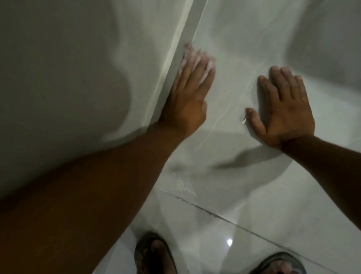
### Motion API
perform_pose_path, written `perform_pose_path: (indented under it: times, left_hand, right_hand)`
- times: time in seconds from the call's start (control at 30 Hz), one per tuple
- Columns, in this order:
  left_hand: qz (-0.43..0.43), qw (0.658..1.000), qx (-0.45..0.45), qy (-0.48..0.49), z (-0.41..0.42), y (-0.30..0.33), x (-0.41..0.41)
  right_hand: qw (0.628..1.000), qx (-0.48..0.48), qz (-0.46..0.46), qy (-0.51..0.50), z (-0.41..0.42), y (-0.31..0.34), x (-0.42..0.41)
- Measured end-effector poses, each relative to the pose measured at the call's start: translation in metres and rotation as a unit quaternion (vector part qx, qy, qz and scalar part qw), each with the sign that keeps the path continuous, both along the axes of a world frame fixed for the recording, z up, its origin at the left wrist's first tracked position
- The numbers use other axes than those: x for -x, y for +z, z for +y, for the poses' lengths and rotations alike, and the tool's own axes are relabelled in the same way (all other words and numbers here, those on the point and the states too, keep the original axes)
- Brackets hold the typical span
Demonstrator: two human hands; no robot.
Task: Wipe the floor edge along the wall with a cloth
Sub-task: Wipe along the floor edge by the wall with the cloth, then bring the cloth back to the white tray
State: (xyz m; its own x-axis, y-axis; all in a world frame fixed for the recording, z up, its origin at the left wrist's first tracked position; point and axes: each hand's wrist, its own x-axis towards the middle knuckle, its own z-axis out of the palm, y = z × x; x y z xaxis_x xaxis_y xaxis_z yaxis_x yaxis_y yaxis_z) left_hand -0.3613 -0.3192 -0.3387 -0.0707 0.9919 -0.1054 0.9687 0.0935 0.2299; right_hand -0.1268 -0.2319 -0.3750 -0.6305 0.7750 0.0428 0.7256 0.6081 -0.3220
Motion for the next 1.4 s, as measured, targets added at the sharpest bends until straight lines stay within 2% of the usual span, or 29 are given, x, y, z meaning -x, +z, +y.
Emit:
perform_pose_path:
  times: [0.13,0.27,0.37,0.47,0.6,0.7,0.83,0.93,1.1,1.27,1.4]
  left_hand:
    - [-0.078,0.997,0.028,0.008,-0.062,0.010,-0.006]
    - [-0.112,0.988,0.097,0.053,-0.050,0.032,-0.011]
    - [-0.159,0.967,0.149,0.133,-0.022,0.074,-0.034]
    - [-0.200,0.961,0.121,0.146,0.005,0.144,-0.072]
    - [-0.244,0.964,0.058,0.088,0.048,0.268,-0.128]
    - [-0.246,0.968,0.021,0.042,0.090,0.359,-0.169]
    - [-0.223,0.974,-0.043,-0.017,0.164,0.421,-0.226]
    - [-0.204,0.976,-0.055,-0.053,0.221,0.411,-0.274]
    - [-0.162,0.986,-0.013,-0.046,0.292,0.332,-0.346]
    - [-0.101,0.993,0.038,-0.040,0.322,0.269,-0.394]
    - [-0.052,0.993,0.090,-0.063,0.321,0.259,-0.408]
  right_hand:
    - [0.999,0.029,-0.034,0.016,0.000,0.006,0.000]
    - [0.986,0.112,-0.126,0.015,-0.007,0.041,0.000]
    - [0.983,0.100,-0.156,0.019,-0.021,0.088,-0.009]
    - [0.984,0.088,-0.155,0.011,-0.021,0.163,-0.023]
    - [0.990,0.072,-0.117,-0.023,0.010,0.298,-0.055]
    - [0.988,0.039,-0.145,-0.030,0.046,0.388,-0.099]
    - [0.980,0.024,-0.168,-0.103,0.112,0.443,-0.165]
    - [0.971,0.037,-0.206,-0.115,0.159,0.434,-0.210]
    - [0.959,0.071,-0.242,-0.128,0.208,0.371,-0.259]
    - [0.964,0.099,-0.199,-0.143,0.239,0.331,-0.284]
    - [0.962,0.151,-0.130,-0.186,0.243,0.340,-0.295]
